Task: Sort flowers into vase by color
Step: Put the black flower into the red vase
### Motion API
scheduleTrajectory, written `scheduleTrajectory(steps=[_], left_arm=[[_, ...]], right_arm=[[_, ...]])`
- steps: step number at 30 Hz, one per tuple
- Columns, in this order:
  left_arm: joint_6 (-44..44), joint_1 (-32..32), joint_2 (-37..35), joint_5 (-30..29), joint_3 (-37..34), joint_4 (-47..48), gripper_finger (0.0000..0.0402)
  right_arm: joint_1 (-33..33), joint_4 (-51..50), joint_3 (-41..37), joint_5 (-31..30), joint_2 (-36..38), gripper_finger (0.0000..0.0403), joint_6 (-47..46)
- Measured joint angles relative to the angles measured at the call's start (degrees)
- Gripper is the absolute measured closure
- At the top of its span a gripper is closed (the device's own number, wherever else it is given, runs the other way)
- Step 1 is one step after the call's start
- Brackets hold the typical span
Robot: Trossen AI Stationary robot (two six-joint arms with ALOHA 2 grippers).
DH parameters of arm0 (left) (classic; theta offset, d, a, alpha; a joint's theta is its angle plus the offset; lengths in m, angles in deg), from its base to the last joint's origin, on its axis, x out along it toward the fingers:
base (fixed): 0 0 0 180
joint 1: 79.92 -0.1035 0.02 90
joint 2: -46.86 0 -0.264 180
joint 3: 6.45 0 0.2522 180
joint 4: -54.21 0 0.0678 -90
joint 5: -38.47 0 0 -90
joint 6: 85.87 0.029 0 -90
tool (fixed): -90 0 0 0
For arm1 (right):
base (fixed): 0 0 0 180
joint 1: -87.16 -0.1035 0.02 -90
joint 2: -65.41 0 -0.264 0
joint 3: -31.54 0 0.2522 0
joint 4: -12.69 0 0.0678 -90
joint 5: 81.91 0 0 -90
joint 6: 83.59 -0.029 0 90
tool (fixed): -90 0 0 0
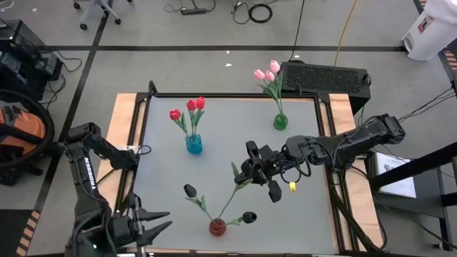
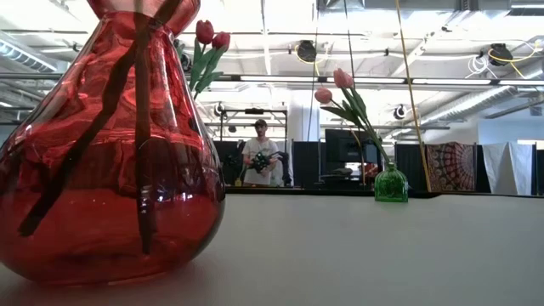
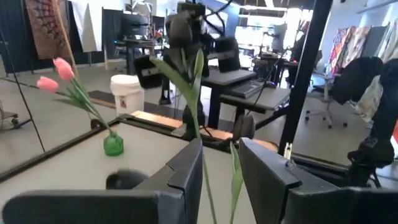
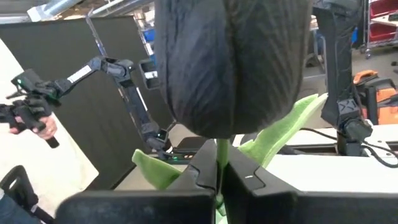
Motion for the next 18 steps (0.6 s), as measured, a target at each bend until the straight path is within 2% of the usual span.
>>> scheduleTrajectory(steps=[3,5,8,10,12,18], left_arm=[[-13.87,-0.11,-0.01,2.74,0.00,12.97,0.0290],[-24.46,-0.84,0.00,7.91,0.00,22.70,0.0290],[-39.71,-2.92,0.00,21.51,0.00,36.59,0.0290],[-46.60,-4.40,0.04,31.04,0.00,43.44,0.0290],[-49.22,-5.43,0.05,36.28,0.00,47.32,0.0290],[-46.88,-5.79,0.05,36.83,0.00,50.40,0.0290]], right_arm=[[-0.04,0.08,0.00,0.02,-0.02,0.0403,-0.06],[-0.02,0.04,0.00,0.00,0.00,0.0403,-0.06],[-0.02,-0.84,0.00,0.00,-0.02,0.0403,-0.06],[-0.13,-1.49,0.00,0.02,-0.16,0.0403,-0.06],[-0.23,-2.31,0.00,0.02,-0.29,0.0403,-0.06],[-1.19,-1.92,0.02,-0.20,-1.67,0.0403,-0.06]])
